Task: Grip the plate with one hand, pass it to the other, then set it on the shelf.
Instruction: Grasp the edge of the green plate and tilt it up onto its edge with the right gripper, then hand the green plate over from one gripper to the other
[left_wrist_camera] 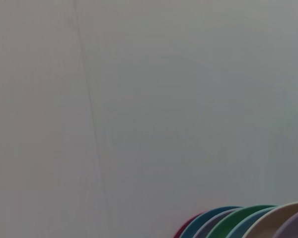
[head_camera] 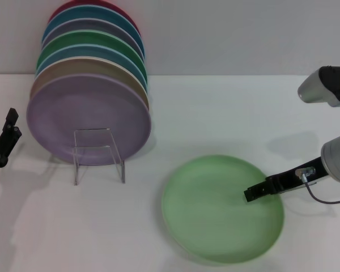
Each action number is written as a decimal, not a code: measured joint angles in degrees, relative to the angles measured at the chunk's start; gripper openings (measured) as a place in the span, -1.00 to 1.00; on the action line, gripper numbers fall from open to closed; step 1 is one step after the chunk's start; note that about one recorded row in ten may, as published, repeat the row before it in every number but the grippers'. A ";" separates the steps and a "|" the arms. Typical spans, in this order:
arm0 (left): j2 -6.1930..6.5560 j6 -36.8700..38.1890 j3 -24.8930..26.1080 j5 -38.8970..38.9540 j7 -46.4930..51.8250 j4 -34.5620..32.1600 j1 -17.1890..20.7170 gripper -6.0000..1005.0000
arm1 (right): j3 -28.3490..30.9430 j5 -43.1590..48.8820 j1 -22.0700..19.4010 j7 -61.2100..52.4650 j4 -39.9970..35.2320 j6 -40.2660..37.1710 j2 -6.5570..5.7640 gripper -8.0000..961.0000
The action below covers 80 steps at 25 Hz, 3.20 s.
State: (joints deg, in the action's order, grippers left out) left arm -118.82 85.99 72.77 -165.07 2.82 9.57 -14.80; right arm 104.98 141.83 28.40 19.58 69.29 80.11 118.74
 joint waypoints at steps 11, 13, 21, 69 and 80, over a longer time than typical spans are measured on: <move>0.05 0.19 -0.22 0.00 0.00 0.00 0.12 0.59 | -0.84 0.60 -0.39 -0.61 0.05 0.64 0.03 0.54; 0.06 0.21 -0.31 0.00 0.00 0.00 0.12 0.59 | -0.84 1.19 -0.45 -0.79 0.06 0.61 0.06 0.54; 0.09 0.09 -0.20 0.00 0.00 0.01 0.12 0.59 | -1.51 1.92 -0.03 -0.64 -0.75 0.05 0.09 0.17; 24.72 -77.28 -16.16 -0.50 11.84 89.86 7.98 0.59 | 8.85 -52.59 -30.60 64.61 4.01 -14.24 0.74 -0.96; 12.57 -118.51 -12.63 7.97 -9.97 102.45 -0.96 0.53 | 10.79 -54.45 -27.24 71.44 -0.30 -15.02 0.59 -0.96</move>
State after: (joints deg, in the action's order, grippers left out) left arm -106.25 -32.51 60.14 -157.09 -7.16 112.02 -15.75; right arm 115.77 87.38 1.15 91.02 68.98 65.09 119.34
